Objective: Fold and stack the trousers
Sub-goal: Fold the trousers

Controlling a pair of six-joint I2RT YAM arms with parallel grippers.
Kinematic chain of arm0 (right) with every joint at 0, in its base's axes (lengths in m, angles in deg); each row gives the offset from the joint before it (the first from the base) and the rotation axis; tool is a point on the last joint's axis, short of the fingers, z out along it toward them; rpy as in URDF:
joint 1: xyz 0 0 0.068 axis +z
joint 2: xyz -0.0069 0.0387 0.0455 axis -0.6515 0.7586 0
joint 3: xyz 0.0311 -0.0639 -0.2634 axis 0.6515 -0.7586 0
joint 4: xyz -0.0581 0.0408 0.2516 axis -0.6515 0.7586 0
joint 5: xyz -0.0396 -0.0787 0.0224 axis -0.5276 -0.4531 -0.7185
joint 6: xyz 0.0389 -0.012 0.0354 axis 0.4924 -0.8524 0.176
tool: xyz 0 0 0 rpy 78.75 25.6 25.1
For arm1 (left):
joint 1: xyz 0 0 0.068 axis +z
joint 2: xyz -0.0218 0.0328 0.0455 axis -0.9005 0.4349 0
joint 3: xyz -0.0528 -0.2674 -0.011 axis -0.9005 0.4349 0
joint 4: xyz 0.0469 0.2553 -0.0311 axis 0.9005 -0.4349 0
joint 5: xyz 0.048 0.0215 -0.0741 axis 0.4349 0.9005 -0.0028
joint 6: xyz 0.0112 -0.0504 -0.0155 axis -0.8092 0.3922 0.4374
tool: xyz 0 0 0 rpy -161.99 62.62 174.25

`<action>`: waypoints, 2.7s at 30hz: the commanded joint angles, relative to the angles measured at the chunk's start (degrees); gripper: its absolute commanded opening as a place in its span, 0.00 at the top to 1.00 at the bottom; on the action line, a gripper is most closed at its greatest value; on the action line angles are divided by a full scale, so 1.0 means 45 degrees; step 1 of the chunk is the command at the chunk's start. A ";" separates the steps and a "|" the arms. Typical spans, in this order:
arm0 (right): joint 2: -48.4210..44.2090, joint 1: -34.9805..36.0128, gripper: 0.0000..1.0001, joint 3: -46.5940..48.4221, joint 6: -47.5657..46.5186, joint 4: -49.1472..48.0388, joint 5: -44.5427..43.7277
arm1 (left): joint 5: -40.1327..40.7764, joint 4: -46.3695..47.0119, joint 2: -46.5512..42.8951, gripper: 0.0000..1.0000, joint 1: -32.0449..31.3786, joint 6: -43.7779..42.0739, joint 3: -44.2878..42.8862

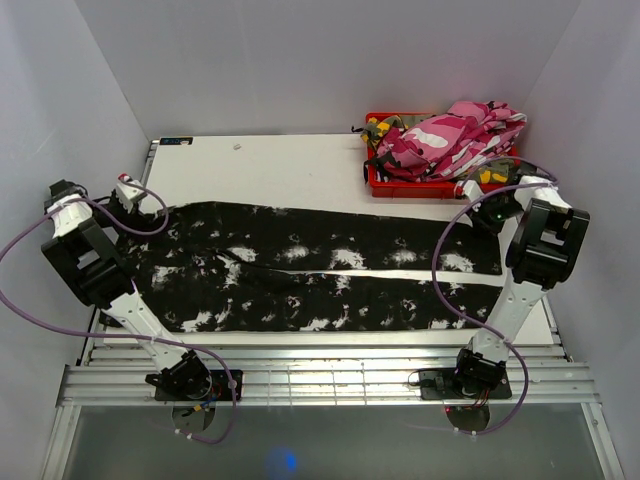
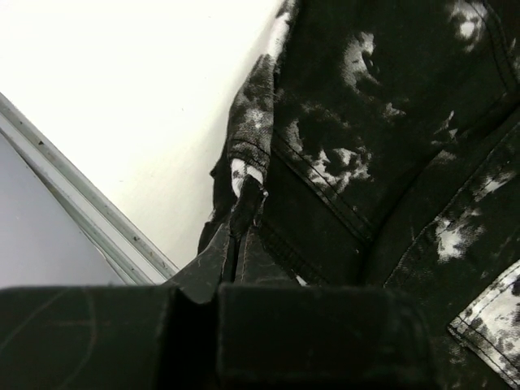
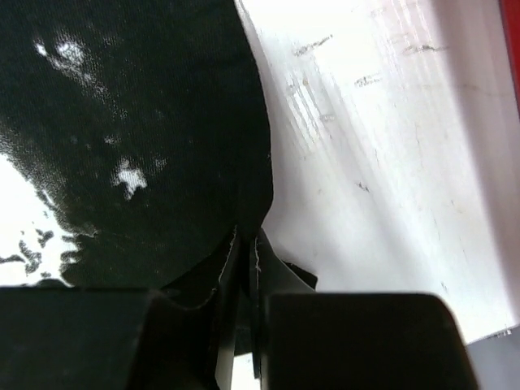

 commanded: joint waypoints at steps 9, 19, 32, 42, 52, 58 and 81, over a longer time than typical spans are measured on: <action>-0.3966 -0.1224 0.92 -0.0064 0.0050 0.0176 0.1292 | -0.1663 -0.0119 -0.0614 1.00 0.0594 0.1106 -0.1528; -0.8574 -0.3253 0.92 -0.3694 -0.2798 0.0331 0.2719 | -0.3871 -0.1808 -0.2470 1.00 0.2952 -0.1525 0.0013; -1.1978 -0.8445 0.92 -0.7991 -1.0860 0.3846 0.2117 | 0.0357 -0.6056 -0.3604 1.00 0.7992 -1.1583 0.5500; -1.1936 -1.0190 0.92 -1.1676 -1.4145 0.2289 -0.0012 | 0.3702 -0.4302 -0.3153 1.00 0.9013 -1.2682 0.7432; -1.1257 -0.7793 0.92 -1.2240 -1.0503 -0.0780 -0.0405 | 0.4682 0.0093 -0.5109 1.00 0.5251 -0.7436 0.9840; -0.8834 -0.5780 0.92 -1.0164 -0.6673 -0.1636 -0.0834 | 0.4722 0.0778 -0.3568 1.00 0.2748 -0.3002 0.8123; -0.6175 -0.4233 0.92 -0.4107 -0.3580 -0.0977 0.0534 | 0.2026 -0.0997 -0.1299 1.00 0.0751 0.1320 -0.0415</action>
